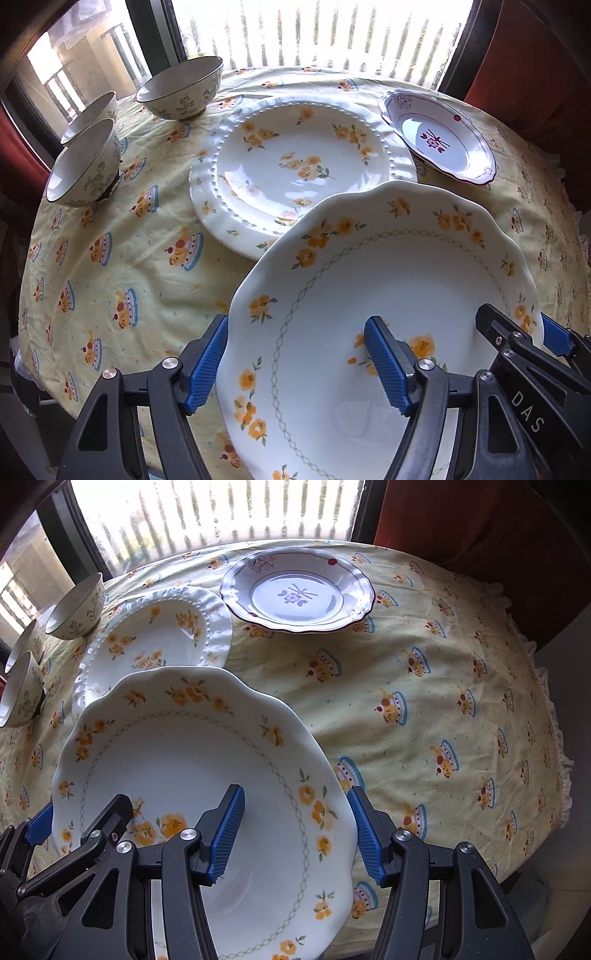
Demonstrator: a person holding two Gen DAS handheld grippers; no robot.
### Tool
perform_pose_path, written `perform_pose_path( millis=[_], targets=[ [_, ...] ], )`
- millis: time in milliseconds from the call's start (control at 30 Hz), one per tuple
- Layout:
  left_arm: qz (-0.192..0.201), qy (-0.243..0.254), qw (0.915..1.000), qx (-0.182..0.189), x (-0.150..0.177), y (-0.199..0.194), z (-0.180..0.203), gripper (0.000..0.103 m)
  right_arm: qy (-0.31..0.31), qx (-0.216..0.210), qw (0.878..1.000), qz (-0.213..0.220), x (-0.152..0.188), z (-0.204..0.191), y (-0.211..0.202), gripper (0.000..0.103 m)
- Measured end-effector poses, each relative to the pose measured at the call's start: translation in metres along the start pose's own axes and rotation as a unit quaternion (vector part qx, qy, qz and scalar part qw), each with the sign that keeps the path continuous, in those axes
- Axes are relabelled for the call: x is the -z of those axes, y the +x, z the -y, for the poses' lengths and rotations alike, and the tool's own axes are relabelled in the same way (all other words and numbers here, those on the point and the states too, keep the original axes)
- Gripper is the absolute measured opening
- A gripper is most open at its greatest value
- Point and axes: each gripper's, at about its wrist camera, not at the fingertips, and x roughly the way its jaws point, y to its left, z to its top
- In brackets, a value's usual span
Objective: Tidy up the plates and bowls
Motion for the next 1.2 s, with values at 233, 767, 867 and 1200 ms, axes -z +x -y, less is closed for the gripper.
perform_pose_path(
  millis=[233, 767, 867, 1200],
  targets=[
    [-0.016, 0.007, 0.9998, -0.001, 0.006, 0.015, 0.033, 0.074, 0.003, 0.004, 1.000, -0.020, 0.002, 0.037, 0.019, 0.062],
    [-0.002, 0.013, 0.9997, -0.021, 0.018, 0.029, 0.066, 0.071, 0.019, 0.003, 0.999, -0.049, 0.008, 0.069, 0.048, 0.060],
    [0.006, 0.022, 0.9995, -0.023, 0.017, 0.028, 0.068, 0.071, 0.018, 0.004, 0.999, -0.051, 0.007, 0.069, 0.051, 0.060],
    [-0.020, 0.005, 0.9994, 0.028, 0.005, 0.018, 0.041, 0.083, 0.014, 0.008, 0.999, -0.041, 0.008, 0.065, 0.035, 0.066]
  ],
)
